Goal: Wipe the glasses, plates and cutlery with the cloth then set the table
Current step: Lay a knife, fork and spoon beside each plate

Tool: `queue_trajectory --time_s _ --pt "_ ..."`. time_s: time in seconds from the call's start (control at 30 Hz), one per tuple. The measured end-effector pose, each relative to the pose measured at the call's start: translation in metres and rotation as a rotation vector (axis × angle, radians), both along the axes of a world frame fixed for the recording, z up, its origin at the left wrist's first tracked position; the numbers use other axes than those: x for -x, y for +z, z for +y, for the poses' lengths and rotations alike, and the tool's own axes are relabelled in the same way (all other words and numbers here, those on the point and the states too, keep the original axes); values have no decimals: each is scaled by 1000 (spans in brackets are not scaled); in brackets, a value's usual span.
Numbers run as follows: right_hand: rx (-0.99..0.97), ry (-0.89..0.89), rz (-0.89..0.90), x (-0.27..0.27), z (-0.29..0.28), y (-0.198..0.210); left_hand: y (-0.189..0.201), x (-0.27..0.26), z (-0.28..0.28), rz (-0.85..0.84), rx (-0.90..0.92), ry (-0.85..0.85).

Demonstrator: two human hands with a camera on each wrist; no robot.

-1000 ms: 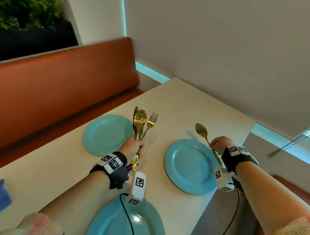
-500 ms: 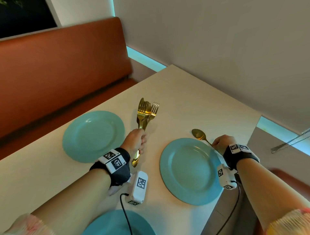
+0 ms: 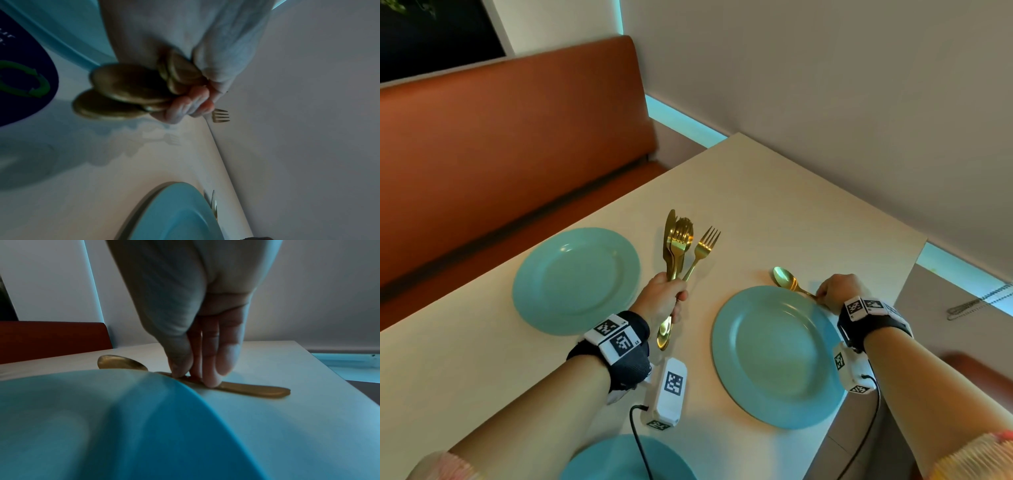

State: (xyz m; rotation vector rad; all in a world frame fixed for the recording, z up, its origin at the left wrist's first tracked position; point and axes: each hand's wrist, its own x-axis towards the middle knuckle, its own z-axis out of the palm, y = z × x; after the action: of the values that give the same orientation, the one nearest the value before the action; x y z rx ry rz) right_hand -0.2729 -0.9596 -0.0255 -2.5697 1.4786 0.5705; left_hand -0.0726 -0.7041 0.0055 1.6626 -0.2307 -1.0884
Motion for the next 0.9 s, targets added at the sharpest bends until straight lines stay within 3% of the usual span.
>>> queue_trajectory --time_s 0.4,0.5,0.57,0.63,0.73,0.9 --pt "57 -26 -53 -7 -2 1 1 9 10 44 10 37" --pt "77 -54 -219 -24 19 22 5 13 15 57 18 22" --pt "-33 -38 -404 -39 46 42 10 16 18 64 37 25" --pt "-291 -50 -603 -54 84 59 15 20 21 59 51 25" --pt "-626 -73 -742 -70 145 76 25 28 27 60 68 13" --pt "-745 -144 -934 -82 196 79 39 40 51 -2 78 -99"
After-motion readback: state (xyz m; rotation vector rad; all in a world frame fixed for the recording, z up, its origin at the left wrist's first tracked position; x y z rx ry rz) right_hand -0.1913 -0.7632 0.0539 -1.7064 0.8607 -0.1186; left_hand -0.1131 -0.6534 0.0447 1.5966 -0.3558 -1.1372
